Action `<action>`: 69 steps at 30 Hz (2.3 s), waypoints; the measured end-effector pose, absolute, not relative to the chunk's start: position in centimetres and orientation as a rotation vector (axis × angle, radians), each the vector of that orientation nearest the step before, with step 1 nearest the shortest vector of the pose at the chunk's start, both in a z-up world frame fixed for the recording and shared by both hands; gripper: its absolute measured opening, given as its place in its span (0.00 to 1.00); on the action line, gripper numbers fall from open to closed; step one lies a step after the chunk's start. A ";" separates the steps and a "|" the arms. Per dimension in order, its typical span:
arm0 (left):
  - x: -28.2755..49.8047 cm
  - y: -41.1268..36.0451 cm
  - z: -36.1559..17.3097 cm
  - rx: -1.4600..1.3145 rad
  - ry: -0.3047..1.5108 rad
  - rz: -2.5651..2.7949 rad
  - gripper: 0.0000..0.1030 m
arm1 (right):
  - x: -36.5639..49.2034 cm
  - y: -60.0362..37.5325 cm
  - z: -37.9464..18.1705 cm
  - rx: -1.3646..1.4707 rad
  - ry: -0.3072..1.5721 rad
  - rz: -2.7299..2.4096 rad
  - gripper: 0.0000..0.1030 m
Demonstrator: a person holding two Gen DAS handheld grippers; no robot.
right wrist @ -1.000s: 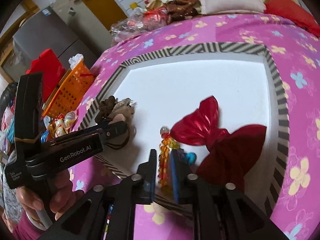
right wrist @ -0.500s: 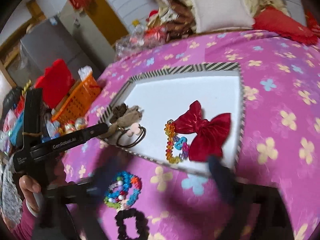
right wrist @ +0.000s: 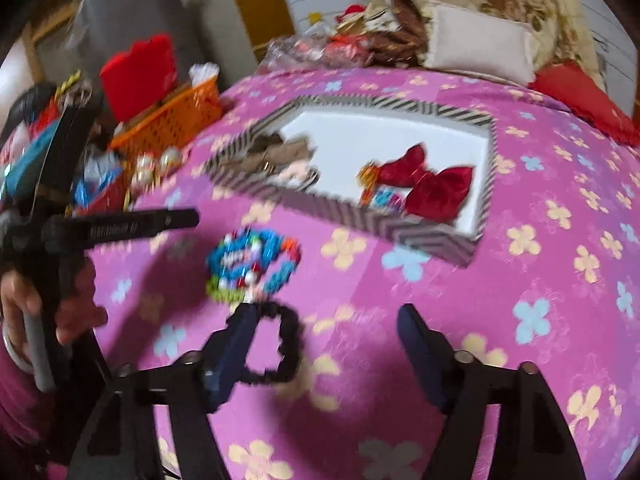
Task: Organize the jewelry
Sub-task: 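Open both tools to release the bracelets and Mickey clip in the tray, then grasp the black scrunchie with the right tool while the left tool grasps a multicolor bead bracelet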
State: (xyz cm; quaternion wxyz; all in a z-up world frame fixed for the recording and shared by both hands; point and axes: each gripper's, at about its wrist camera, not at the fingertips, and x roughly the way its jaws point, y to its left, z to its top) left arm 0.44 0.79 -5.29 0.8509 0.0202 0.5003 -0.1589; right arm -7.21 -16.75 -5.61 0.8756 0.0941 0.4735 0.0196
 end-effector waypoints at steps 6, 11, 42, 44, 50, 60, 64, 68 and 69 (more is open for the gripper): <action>1.3 1.2 -7.4 -0.025 1.128 -0.347 0.50 | -6.4 -15.9 -7.7 0.175 1.018 0.059 0.47; 1.3 -0.1 -7.4 0.021 1.112 -0.374 0.50 | -6.2 -15.4 -8.1 0.151 1.023 0.065 0.45; 1.5 -2.8 -8.2 0.102 1.113 -0.460 0.10 | -6.4 -15.0 -8.5 0.050 1.027 0.045 0.10; 1.4 -2.4 -7.8 0.079 1.105 -0.466 0.08 | -6.6 -15.0 -8.3 0.054 1.022 0.046 0.10; 1.0 -1.0 -6.2 0.022 1.075 -0.499 0.08 | -6.9 -15.3 -7.2 0.070 0.987 0.048 0.09; 0.4 0.7 -4.2 -0.054 1.036 -0.517 0.08 | -7.4 -16.0 -5.6 0.099 0.942 0.046 0.09; 0.1 1.2 -3.4 -0.075 1.013 -0.521 0.08 | -7.5 -16.2 -5.1 0.112 0.925 0.047 0.09; -0.1 1.8 -2.6 -0.101 0.989 -0.523 0.08 | -7.8 -16.4 -4.5 0.127 0.908 0.047 0.09; -0.1 2.0 -2.4 -0.105 0.983 -0.523 0.08 | -7.8 -16.5 -4.4 0.128 0.906 0.044 0.09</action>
